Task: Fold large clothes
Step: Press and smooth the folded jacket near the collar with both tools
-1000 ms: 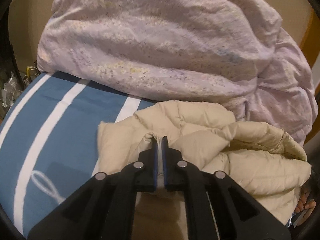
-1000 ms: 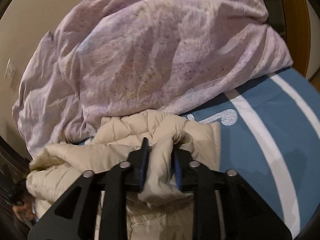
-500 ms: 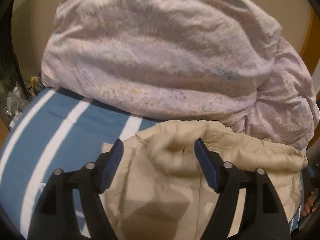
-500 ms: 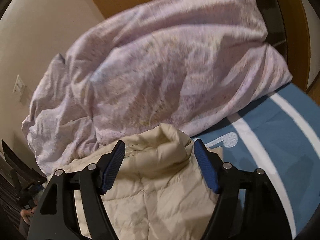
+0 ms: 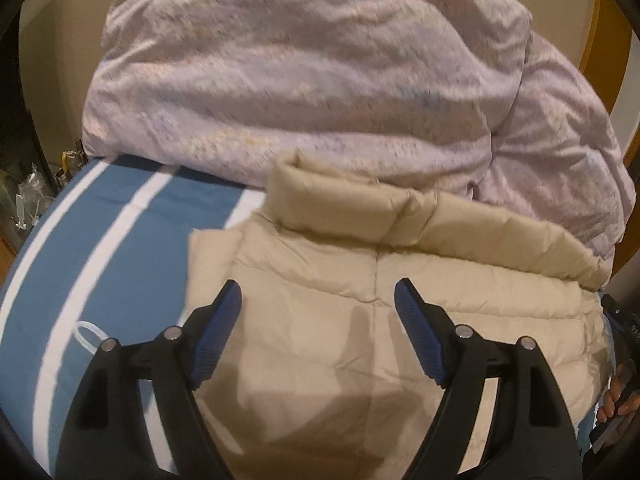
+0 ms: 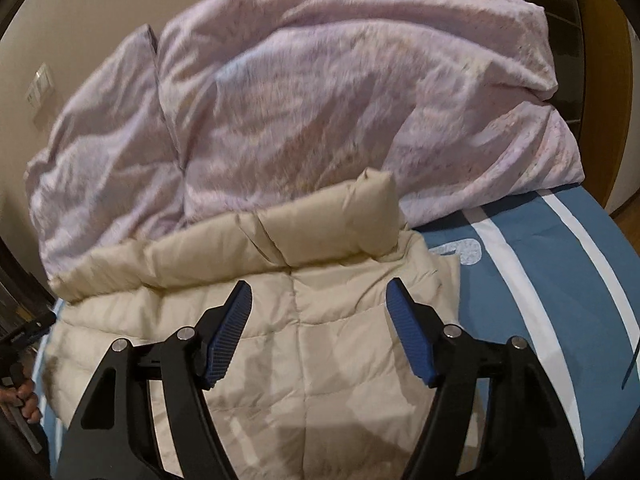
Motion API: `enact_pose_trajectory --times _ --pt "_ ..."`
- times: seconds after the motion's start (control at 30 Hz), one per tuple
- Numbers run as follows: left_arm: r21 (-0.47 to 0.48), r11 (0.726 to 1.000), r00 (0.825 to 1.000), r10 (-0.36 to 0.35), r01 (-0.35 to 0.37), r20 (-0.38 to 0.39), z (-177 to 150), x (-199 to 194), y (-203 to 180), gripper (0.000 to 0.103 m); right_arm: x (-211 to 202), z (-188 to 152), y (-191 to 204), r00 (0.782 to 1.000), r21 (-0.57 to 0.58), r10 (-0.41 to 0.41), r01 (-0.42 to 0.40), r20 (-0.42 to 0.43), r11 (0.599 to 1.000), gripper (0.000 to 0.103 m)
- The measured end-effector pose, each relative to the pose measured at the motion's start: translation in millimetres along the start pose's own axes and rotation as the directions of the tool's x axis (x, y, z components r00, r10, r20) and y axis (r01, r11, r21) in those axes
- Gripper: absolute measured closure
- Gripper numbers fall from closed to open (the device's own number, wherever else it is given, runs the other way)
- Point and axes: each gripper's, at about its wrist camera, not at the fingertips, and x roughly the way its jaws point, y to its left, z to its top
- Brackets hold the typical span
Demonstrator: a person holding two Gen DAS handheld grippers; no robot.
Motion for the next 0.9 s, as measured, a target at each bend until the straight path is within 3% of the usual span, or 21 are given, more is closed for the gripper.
enact_pose_trajectory --times 0.37,0.9 --pt "0.054 0.989 0.990 0.136 -0.137 0.021 -7.7 51.7 -13.3 0.024 42.4 -6.1 -1.2 0.990 -0.058 -0.132 0.129 -0.046 0.990 0.035" --pt "0.020 0.989 0.989 0.147 -0.147 0.006 -13.1 76.8 -2.8 0.013 68.2 -12.0 -3.4 0.976 -0.092 -0.189 0.179 -0.107 0.979 0.032"
